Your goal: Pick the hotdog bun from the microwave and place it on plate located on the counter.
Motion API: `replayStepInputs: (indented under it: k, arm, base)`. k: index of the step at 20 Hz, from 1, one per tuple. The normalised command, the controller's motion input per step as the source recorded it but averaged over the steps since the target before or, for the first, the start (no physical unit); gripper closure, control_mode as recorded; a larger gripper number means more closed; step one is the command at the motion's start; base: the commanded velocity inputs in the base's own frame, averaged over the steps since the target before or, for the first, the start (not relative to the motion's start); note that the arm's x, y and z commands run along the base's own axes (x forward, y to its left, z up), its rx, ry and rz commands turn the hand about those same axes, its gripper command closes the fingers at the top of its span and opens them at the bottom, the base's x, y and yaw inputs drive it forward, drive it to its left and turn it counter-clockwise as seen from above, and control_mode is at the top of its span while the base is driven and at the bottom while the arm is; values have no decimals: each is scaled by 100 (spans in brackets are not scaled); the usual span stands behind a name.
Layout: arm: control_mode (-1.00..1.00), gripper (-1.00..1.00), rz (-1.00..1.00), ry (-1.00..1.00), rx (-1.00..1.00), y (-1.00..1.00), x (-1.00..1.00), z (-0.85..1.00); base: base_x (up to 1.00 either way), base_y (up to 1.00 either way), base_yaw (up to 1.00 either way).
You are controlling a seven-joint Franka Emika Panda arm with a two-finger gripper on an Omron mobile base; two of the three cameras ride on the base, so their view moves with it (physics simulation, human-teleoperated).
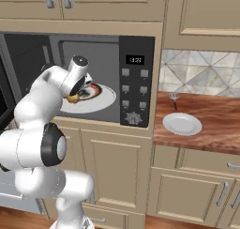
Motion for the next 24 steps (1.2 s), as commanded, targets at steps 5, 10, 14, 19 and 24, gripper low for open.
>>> replayStepInputs:
  k: [5,10,14,19,24]
  arm:
    - [-100,100,-24,8,0,-61,-58,54]
    - [-100,100,-29,16,0,-48,-45,53]
    - [-100,100,-32,10,0,-61,-85,14]
    - [-100,100,-26,1,0,-72,-95,1]
    - [-100,100,-18,3,0,-93,-43,0]
  base:
    - [0,0,0]
    - [0,0,0]
    - [0,0,0]
    - [0,0,0]
    - [0,0,0]
